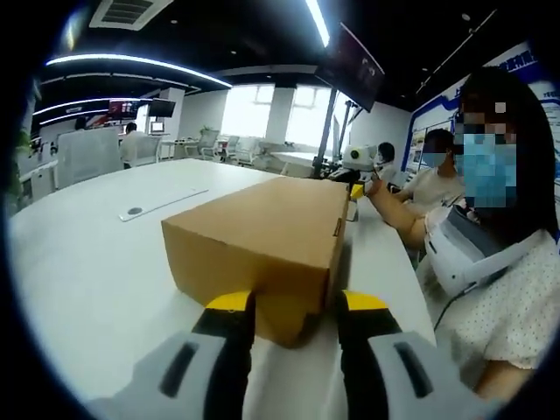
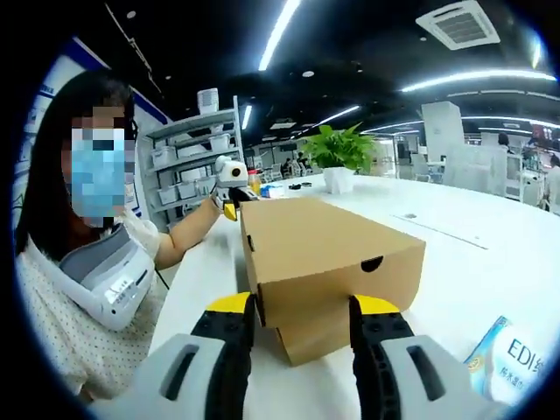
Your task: Operate the shoe box by opening the lid, removing the specified soft item, and placing it in the target area until the item is outside and the box remains undamaged.
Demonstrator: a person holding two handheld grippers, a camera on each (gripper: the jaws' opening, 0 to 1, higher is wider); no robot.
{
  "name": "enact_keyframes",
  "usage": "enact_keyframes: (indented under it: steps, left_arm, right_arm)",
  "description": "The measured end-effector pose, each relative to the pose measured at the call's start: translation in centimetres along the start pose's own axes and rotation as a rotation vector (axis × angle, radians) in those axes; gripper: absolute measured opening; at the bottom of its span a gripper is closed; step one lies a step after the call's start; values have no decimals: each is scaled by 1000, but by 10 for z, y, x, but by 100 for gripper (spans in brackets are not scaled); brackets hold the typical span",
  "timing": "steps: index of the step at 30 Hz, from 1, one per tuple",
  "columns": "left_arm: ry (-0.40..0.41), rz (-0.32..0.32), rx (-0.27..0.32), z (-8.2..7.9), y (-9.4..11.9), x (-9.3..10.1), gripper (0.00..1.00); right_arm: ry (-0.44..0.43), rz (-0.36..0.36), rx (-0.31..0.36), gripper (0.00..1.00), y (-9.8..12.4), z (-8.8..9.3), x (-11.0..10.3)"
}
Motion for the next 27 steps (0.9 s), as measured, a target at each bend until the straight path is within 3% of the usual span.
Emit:
enact_keyframes:
  steps: [10,27]
  left_arm:
    - [-6,-20,-29,1,1,-5,35]
    - [-49,-35,-61,2,-5,-9,33]
  right_arm:
    - [68,20,-36,43,-4,3,0]
    - [103,34,-46,41,-4,6,3]
Point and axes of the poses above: the point that each gripper's makers call its tool centre point, and the gripper's own axes: y roughly backward along the fingers, x roughly to its right, z roughly out of its underside, the point moved 10 cm from there along y, roughly backward along the fingers, and after that the axes turned 8 degrees about -y, right-handed, at the moved point
